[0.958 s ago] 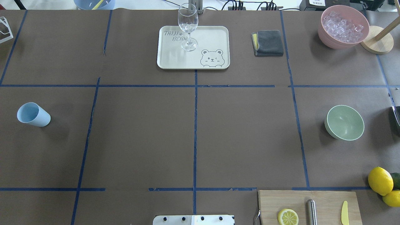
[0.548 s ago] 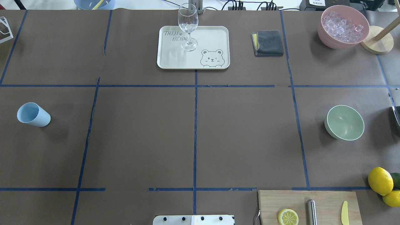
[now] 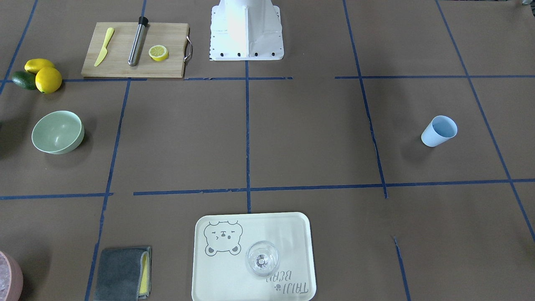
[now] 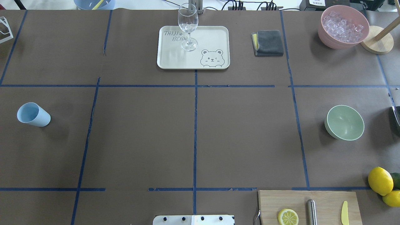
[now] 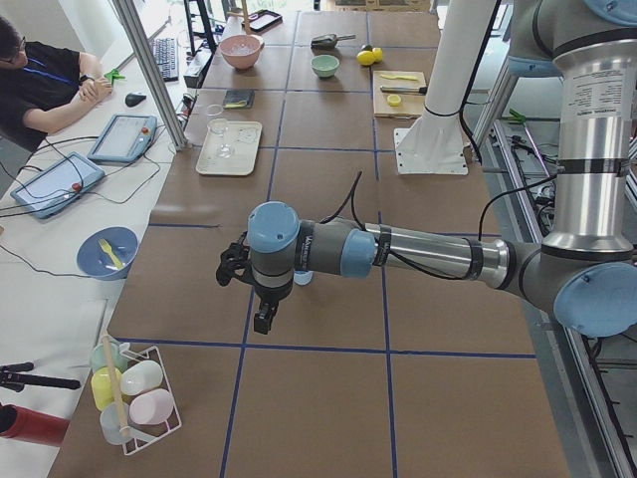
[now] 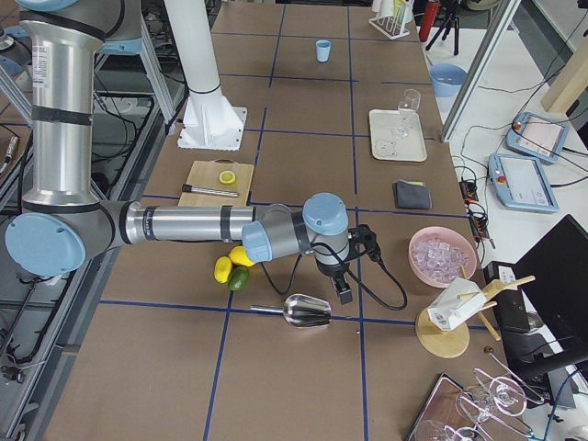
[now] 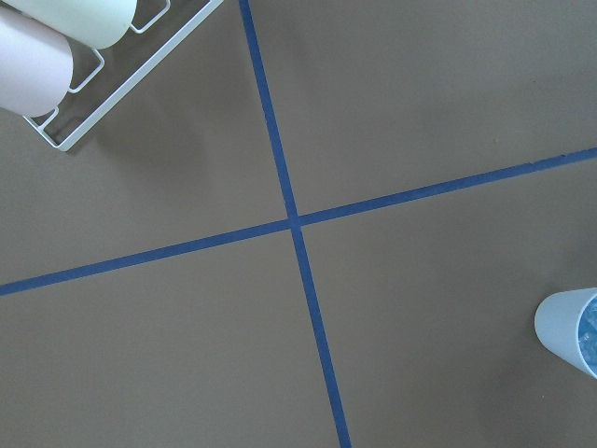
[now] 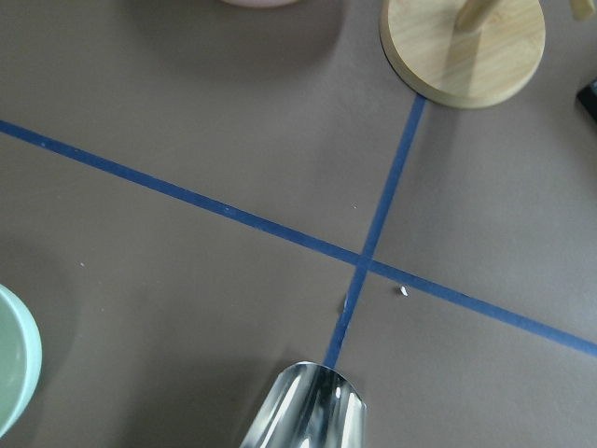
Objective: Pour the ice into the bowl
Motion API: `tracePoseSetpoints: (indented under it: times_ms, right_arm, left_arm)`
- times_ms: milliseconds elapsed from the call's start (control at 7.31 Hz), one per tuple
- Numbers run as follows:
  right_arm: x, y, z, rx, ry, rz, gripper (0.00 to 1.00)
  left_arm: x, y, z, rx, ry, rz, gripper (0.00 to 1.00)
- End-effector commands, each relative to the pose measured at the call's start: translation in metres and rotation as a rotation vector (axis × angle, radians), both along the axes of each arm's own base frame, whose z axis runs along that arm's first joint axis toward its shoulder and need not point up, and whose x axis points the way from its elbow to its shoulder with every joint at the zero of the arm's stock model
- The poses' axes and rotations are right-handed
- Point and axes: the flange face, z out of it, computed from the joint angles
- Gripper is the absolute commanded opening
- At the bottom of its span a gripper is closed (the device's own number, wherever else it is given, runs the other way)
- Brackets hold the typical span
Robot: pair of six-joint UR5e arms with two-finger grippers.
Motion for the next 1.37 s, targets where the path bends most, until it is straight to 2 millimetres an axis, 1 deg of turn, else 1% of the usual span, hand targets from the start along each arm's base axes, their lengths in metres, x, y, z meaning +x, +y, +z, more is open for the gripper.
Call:
tracePoseSetpoints:
  times_ms: [0,137,274,411,548,684,821,958,1095,1232]
  right_arm:
    - [-0.064,-0.013,-0.029,0.098,-0.043,-0.106,1.00]
    - [-0.094,-0.009,-0.036,0.080,-0.107,-0.110,1.00]
    - [-0.136,-0.003,-0.046,0.031,-0.155,-0.097,1.00]
    - [-0.173,0.006,-0.051,-0.009,-0.178,-0.076,1.00]
    - [-0.195,0.015,-0.048,0.000,-0.158,-0.062,0.99]
    - [-0.218,0.022,-0.039,-0.034,-0.145,-0.072,0.88]
    - [-0.222,0.024,-0.025,-0.043,-0.131,-0.083,0.82]
    - [-0.222,0.025,-0.015,-0.046,-0.126,-0.086,0.81]
    - [-0.221,0.026,-0.001,-0.043,-0.120,-0.094,0.80]
    - [-0.221,0.027,0.009,-0.044,-0.115,-0.099,0.72]
  left_arm:
    - [0.001,0.000,-0.001,0.005,0.000,0.002,1.00]
    - [0.001,0.000,-0.001,0.005,0.000,0.002,1.00]
    - [0.001,0.000,0.000,0.004,0.000,0.002,1.00]
    - [0.001,0.000,0.000,0.004,0.000,0.002,1.00]
    - [0.001,0.000,0.000,0.004,0.000,0.002,1.00]
    - [0.001,0.000,0.000,0.004,0.000,0.002,1.00]
    - [0.001,0.000,0.000,0.004,0.000,0.002,1.00]
    - [0.001,0.001,0.001,0.002,0.000,0.002,1.00]
    - [0.001,0.002,0.002,-0.001,0.000,0.002,1.00]
    - [0.001,0.003,0.003,-0.002,0.000,0.002,1.00]
